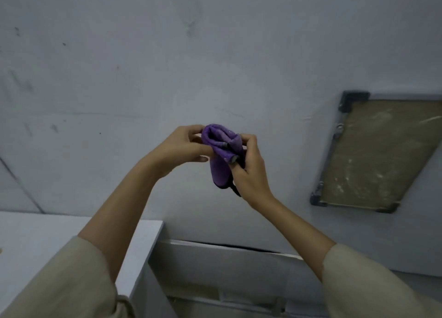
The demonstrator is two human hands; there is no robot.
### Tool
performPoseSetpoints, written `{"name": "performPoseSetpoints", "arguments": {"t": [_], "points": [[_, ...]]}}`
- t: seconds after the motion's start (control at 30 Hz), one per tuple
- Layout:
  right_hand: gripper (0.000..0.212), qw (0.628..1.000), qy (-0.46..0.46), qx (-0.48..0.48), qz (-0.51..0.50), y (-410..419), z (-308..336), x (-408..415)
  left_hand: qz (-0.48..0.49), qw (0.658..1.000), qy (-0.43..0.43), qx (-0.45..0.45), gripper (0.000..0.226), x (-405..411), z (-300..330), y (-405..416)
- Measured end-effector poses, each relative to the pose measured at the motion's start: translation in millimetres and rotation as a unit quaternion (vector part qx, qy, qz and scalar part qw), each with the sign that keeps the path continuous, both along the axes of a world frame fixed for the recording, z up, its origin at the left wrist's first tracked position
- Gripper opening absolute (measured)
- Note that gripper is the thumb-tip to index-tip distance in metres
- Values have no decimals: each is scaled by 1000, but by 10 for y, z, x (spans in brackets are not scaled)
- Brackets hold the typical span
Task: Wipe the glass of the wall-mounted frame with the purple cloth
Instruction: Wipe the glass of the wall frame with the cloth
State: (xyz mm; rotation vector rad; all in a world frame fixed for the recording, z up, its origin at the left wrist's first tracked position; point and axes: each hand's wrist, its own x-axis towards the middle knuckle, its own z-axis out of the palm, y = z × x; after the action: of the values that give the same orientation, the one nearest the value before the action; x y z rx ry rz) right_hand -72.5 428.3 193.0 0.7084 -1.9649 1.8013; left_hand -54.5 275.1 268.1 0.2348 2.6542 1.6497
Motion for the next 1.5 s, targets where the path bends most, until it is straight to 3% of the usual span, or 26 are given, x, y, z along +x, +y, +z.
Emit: {"name": "performPoseSetpoints", "arguments": {"t": [0.23, 0.53, 0.63, 0.87, 1.03, 1.1, 1.23, 1.37, 1.5], "points": [[28, 998, -20, -51, 18, 175, 93, -93, 98, 972, 171, -131, 13, -82, -4, 189], [39, 997, 39, -55, 21, 192, -206, -437, 104, 964, 237, -59, 11, -292, -386, 442], [36, 995, 74, -53, 32, 83, -360, -653, 143, 952, 266, -52, 17, -442, -565, 416], [35, 984, 158, -51, 65, -23, -604, -950, 215, 907, 361, -29, 5, -602, -985, 436], [35, 975, 208, -44, 67, 252, -827, -938, 246, 886, 394, -4, 2, -499, -1309, 767], [37, 973, 219, -40, 64, 459, -872, -877, 249, 883, 397, 18, 11, -439, -1397, 994], [48, 963, 267, -40, -4, 1031, -955, -660, 261, 876, 400, 70, 17, -261, -1512, 1596], [26, 921, 356, -63, -144, 1615, -969, -460, 223, 883, 405, 87, 17, -140, -1477, 2198], [28, 917, 337, -96, -190, 2210, -888, -350, 168, 895, 389, 136, 21, -71, -1366, 2741]]}}
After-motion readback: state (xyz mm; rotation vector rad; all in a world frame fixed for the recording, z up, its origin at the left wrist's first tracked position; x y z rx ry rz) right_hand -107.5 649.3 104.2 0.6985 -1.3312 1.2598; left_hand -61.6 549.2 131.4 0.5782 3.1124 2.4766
